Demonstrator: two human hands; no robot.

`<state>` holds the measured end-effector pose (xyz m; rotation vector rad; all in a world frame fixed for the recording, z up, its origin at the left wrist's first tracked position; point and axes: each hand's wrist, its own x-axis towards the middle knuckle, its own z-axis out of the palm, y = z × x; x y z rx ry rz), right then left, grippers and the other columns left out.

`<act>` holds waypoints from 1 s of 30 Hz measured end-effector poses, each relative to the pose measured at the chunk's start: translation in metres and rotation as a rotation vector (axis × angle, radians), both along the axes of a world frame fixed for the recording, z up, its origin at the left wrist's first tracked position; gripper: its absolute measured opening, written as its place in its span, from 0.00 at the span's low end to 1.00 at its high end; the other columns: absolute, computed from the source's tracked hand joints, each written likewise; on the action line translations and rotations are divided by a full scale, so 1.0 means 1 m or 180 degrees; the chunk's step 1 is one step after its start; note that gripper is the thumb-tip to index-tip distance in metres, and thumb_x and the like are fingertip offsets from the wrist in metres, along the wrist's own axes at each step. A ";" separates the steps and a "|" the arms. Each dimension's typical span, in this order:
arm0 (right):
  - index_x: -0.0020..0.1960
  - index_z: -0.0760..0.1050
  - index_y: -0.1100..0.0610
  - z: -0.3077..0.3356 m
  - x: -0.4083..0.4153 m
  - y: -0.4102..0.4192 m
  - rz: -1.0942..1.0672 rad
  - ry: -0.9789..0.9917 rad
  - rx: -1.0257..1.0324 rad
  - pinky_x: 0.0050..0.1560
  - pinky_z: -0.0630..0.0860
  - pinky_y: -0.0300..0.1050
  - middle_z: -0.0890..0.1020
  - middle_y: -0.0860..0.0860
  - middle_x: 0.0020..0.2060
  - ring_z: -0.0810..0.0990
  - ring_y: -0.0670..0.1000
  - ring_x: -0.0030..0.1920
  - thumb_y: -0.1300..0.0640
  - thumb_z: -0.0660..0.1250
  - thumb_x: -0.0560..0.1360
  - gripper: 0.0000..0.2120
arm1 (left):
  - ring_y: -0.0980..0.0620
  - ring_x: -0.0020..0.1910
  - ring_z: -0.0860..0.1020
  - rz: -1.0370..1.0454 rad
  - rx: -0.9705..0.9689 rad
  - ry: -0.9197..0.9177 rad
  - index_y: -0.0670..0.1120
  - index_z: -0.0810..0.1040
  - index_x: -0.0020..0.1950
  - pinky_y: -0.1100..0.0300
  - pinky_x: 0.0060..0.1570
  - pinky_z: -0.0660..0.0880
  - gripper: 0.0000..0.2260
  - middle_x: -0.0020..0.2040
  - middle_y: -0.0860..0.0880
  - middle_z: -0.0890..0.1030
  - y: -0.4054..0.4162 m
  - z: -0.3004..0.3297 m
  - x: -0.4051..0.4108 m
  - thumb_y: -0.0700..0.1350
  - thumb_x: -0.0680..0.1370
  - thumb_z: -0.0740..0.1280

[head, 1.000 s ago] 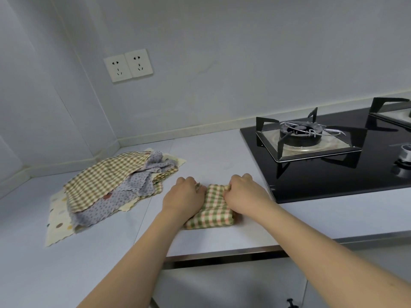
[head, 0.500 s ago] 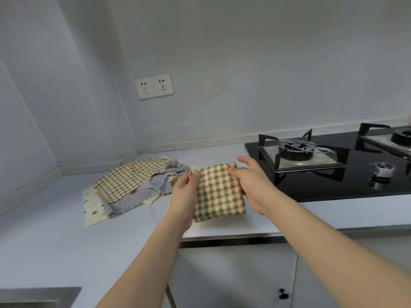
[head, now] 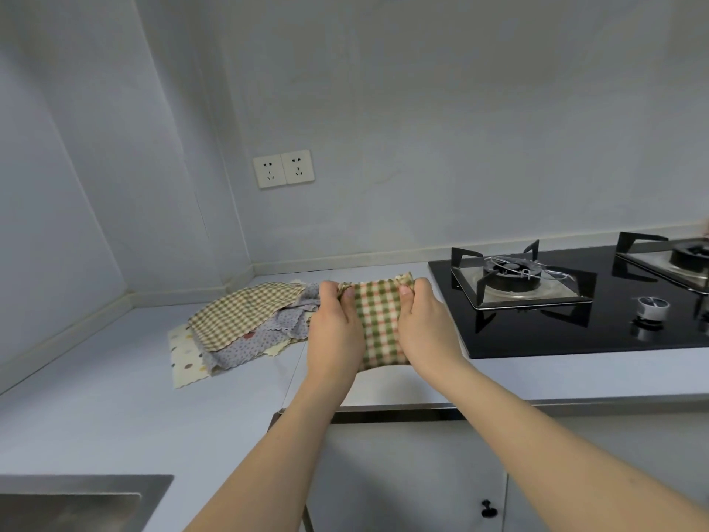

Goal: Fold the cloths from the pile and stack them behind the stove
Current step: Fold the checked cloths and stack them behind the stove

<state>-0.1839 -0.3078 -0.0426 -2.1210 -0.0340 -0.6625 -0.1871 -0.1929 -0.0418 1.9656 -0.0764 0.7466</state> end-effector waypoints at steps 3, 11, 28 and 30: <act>0.46 0.63 0.55 -0.004 0.002 -0.002 0.0137 0.0025 0.0214 0.27 0.61 0.42 0.71 0.49 0.32 0.69 0.46 0.30 0.50 0.49 0.84 0.12 | 0.53 0.27 0.65 0.0010 0.0056 0.0086 0.46 0.65 0.48 0.58 0.27 0.62 0.09 0.30 0.51 0.69 0.001 -0.004 0.004 0.49 0.84 0.54; 0.40 0.64 0.52 -0.020 0.075 0.005 0.0491 0.0422 0.0804 0.33 0.64 0.42 0.72 0.47 0.36 0.71 0.47 0.36 0.47 0.50 0.83 0.15 | 0.55 0.34 0.68 -0.0117 -0.0361 0.0408 0.45 0.67 0.46 0.62 0.33 0.66 0.12 0.36 0.51 0.69 0.017 -0.021 0.069 0.51 0.84 0.54; 0.46 0.68 0.57 0.146 0.180 -0.061 -0.0077 0.1215 0.1143 0.33 0.64 0.39 0.73 0.48 0.36 0.70 0.44 0.35 0.49 0.50 0.83 0.15 | 0.54 0.30 0.63 -0.0586 -0.0435 0.1457 0.47 0.64 0.43 0.66 0.26 0.62 0.13 0.32 0.52 0.64 -0.050 0.142 0.193 0.52 0.84 0.55; 0.48 0.69 0.57 0.169 0.175 -0.085 -0.0192 0.1264 0.1285 0.34 0.66 0.40 0.74 0.48 0.37 0.71 0.45 0.36 0.48 0.51 0.83 0.15 | 0.54 0.30 0.63 -0.0707 -0.0446 0.1521 0.45 0.66 0.44 0.64 0.27 0.63 0.13 0.32 0.52 0.65 -0.074 0.169 0.191 0.52 0.84 0.55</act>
